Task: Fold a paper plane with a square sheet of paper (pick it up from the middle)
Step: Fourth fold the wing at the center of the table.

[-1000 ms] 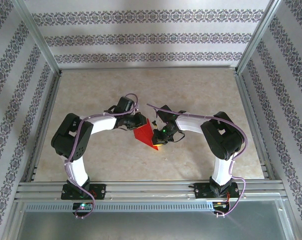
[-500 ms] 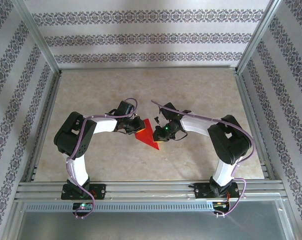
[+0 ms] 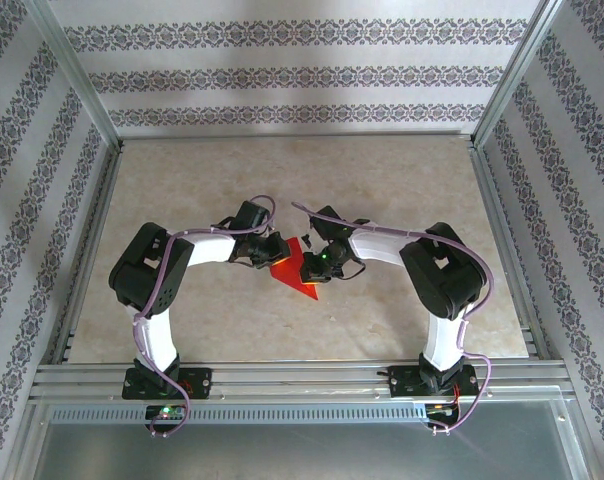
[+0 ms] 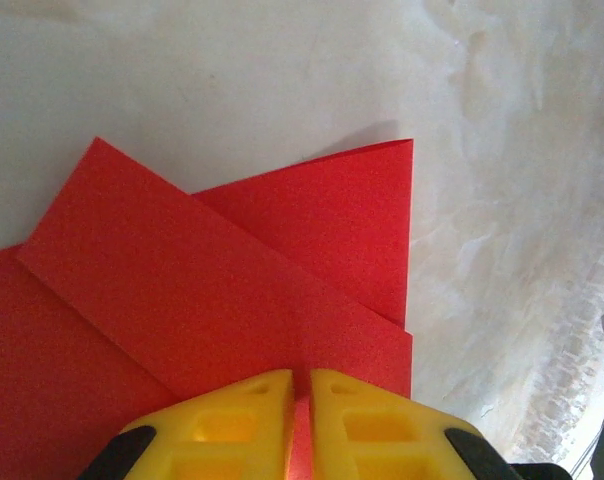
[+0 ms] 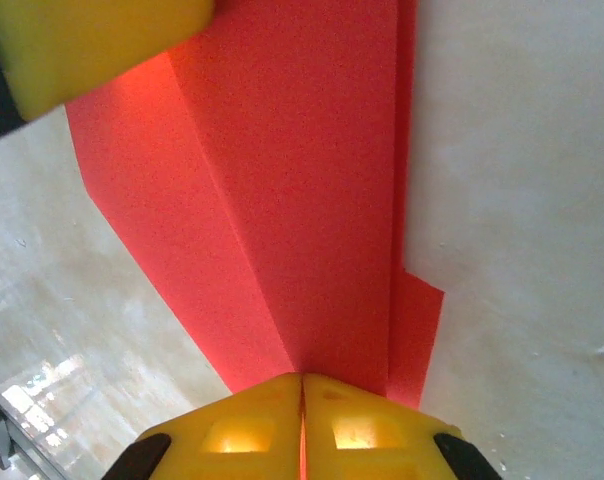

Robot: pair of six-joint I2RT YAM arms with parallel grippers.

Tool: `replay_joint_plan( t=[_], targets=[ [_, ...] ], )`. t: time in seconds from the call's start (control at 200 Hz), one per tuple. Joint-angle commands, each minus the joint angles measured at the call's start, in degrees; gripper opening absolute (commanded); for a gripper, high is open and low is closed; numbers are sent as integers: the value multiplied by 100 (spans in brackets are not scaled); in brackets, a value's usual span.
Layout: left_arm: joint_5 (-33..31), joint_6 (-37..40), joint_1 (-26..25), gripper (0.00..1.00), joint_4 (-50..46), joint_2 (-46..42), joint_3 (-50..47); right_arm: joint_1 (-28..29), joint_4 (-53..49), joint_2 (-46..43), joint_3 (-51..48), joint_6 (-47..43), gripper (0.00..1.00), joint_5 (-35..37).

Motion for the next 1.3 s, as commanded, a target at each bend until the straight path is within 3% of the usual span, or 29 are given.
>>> replay_joint_plan(
  t=[0.0,0.545,0.685,0.809,0.974,1.144,1.294],
  targets=[
    [-614,-26,-33,14,-831,346,43,-30,-224,-42,-282,-52,9,190],
    [-799,23,-31,13,-1348,527,345,-107,-404,-1233,-1560,-221,8,-130],
    [-465,12,-32,14,-1235,310,513,-196,-195,-1723,-1502,-186,10,-65],
    [-96,-136,-33,17,-954,-128,705,-377,381,-1969,-1427,110,17,-60],
    [-297,-370,-7,25,-735,-871,600,-633,1093,-1661,-1164,460,26,-178],
    [-729,-670,179,33,-516,-1520,-123,-703,1500,-997,-656,498,32,-539],
    [-688,-1037,380,40,-61,-1862,-776,-728,1533,-402,-199,264,36,-686]
  ],
)
